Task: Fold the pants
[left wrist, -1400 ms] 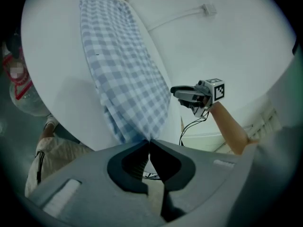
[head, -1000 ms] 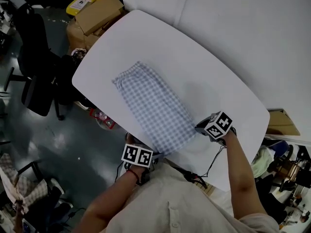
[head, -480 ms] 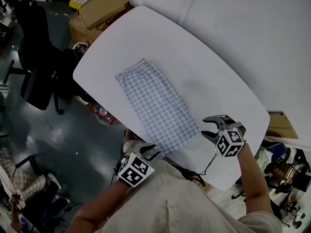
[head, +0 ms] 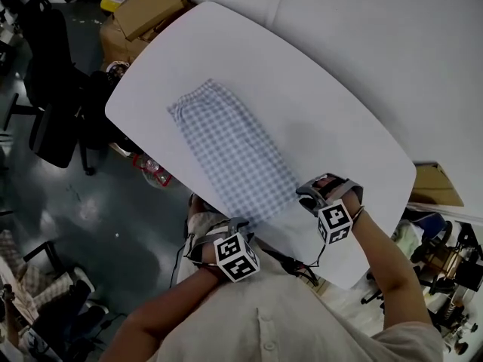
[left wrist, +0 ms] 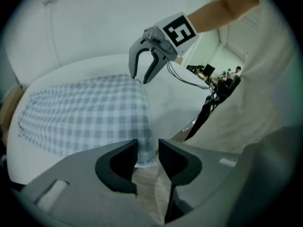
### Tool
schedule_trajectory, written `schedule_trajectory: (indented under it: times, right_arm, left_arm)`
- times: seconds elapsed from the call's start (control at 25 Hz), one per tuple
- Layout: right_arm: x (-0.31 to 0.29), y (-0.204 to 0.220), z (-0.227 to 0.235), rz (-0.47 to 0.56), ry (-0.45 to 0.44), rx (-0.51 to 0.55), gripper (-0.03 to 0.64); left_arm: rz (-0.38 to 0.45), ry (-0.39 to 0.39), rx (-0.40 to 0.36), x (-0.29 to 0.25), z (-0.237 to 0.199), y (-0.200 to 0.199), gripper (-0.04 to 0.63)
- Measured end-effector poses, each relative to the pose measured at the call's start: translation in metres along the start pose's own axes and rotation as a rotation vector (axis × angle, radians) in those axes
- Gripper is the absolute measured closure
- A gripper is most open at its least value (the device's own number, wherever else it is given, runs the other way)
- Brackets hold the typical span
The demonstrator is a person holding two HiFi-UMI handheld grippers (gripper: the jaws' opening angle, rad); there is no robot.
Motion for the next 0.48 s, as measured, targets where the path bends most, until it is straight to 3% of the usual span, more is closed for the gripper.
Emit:
schedule_trajectory:
  times: [0.2,0.32,0.4,0.48]
  right_arm:
    - [-0.016,-0.003,0.002,-0.025,-0.009,0.099,0.506]
    - [-0.013,0.003,0.0,-0.017,-0.038,0.055,0.568]
    - [-0.007,0.009,0.002,-0.003,-0.057,-0.005,0.58]
    - [0.002,0.011,0.004,0.027,-0.08,-0.066,0.586]
  left_arm:
    - [-0.079,-0.105,-0.082,-0.021,-0.001,-0.002,0.451]
    - [-0.085,-0.161,-0.127,-0.023,-0.004,-0.005,0.466]
    - [-0.097,-0.153,-0.117,-0.023,-0.009,-0.005,0.545]
    - [-0.132,-0.087,-0.07,-0.02,-0.012,-0.003,0.558]
Point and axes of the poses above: the fingertips, and each gripper's own axes: x backward along the fingers, z to its right, y out of its underside, the point moved 2 cm from there along x, backward along the fingers, and after that the axes turned 11 degrees about x, right-handed, at the moved point
